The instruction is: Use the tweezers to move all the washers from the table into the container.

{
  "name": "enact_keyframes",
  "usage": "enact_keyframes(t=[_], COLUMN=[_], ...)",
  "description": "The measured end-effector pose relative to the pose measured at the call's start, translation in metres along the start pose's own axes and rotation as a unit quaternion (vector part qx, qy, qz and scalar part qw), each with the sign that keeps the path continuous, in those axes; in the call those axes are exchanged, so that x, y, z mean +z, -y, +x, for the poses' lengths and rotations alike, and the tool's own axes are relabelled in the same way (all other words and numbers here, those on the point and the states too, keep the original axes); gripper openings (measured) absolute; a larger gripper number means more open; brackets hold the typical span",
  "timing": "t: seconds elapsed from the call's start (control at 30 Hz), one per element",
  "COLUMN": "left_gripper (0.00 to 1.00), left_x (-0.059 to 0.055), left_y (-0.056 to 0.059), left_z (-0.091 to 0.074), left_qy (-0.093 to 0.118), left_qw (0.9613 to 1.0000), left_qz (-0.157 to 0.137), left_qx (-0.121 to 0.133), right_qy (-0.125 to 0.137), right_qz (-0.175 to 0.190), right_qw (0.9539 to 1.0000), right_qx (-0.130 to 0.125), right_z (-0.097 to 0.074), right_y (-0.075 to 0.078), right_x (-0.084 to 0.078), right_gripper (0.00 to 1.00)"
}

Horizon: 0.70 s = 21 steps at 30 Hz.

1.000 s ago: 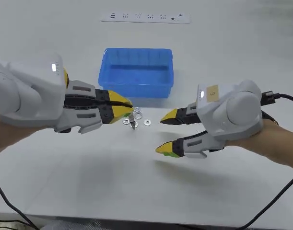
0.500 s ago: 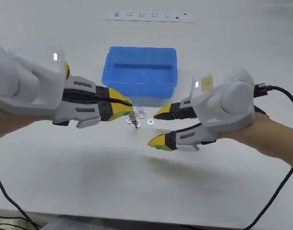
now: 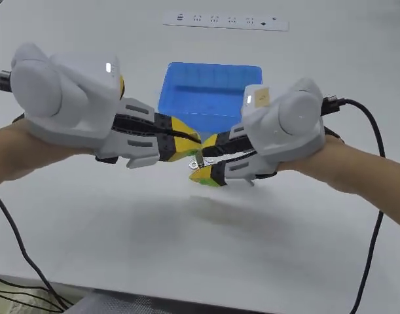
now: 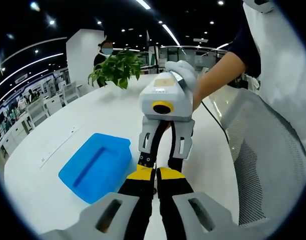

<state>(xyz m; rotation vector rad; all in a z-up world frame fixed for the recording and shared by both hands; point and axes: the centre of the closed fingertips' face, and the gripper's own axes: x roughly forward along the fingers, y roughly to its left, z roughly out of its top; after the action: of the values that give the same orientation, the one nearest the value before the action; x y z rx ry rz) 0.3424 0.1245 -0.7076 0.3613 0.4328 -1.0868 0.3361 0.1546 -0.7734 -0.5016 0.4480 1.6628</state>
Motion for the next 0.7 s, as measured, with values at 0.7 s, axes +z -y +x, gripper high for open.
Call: enact_keyframes(t=[0.7], left_gripper=[0.27], left_x=[-0.003], left_y=[0.016], left_z=[0.006], left_qy=[0.004], left_qw=[0.9996], left_qz=[-0.007], left_qx=[0.026], right_qy=[-0.011], right_qz=[-0.058], right_qw=[0.9982], right_qx=[-0.006], right_z=[-0.004], right_y=[0.002], right_x=[-0.008], right_gripper=[0.09])
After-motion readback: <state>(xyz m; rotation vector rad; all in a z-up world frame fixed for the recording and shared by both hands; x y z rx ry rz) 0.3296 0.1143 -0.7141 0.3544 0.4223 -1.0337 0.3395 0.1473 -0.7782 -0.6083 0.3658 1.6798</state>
